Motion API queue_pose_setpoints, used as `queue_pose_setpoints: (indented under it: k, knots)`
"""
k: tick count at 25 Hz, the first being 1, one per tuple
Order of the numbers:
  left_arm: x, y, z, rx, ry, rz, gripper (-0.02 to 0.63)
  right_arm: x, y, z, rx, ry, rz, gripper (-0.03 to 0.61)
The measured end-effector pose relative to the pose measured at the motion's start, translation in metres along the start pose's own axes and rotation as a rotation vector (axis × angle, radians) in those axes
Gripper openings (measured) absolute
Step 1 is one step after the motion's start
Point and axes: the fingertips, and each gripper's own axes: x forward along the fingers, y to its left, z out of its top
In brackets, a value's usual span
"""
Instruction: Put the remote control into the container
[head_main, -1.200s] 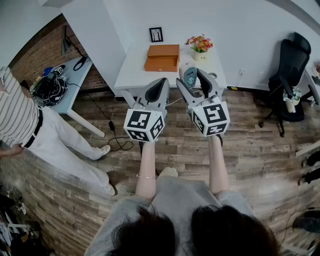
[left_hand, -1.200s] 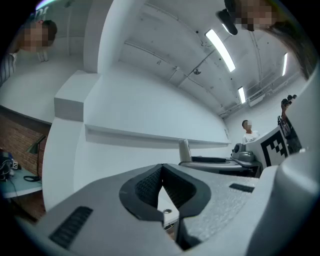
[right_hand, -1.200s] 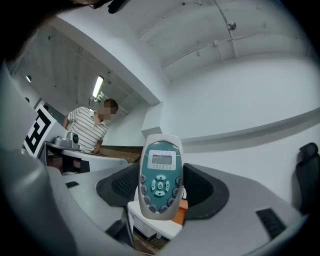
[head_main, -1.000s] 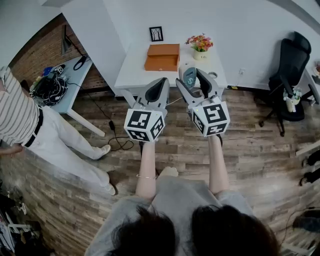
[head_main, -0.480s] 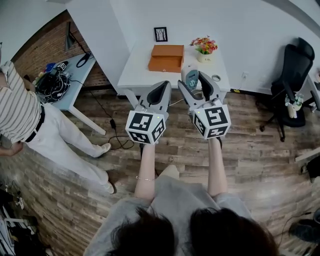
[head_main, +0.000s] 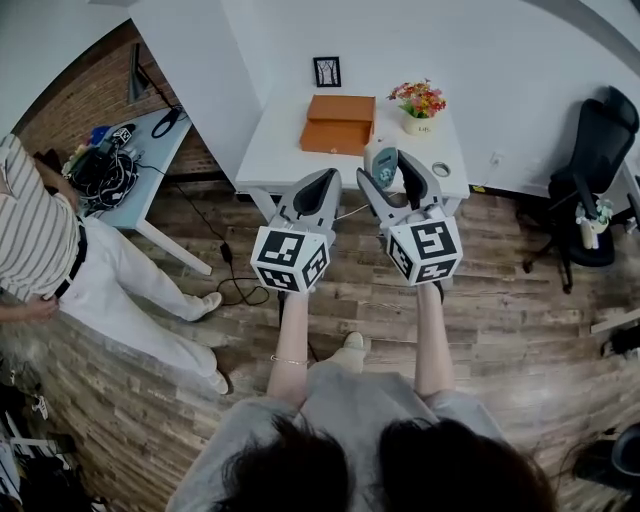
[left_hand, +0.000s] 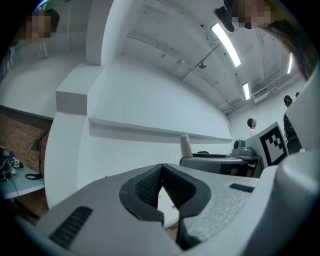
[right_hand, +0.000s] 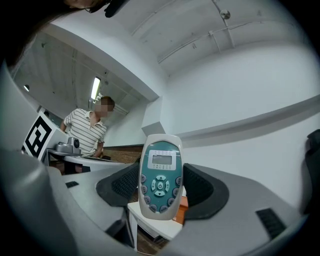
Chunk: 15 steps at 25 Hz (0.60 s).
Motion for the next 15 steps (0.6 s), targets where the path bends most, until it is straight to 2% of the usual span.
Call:
queue_pose_setpoints:
  k: [15]
  knots:
    - [0.069,0.077,-0.026,-0.048,0.024,-0.059,0.005,0.087,-0.038,-0.039,-0.003,0.068,-0.047,0.275]
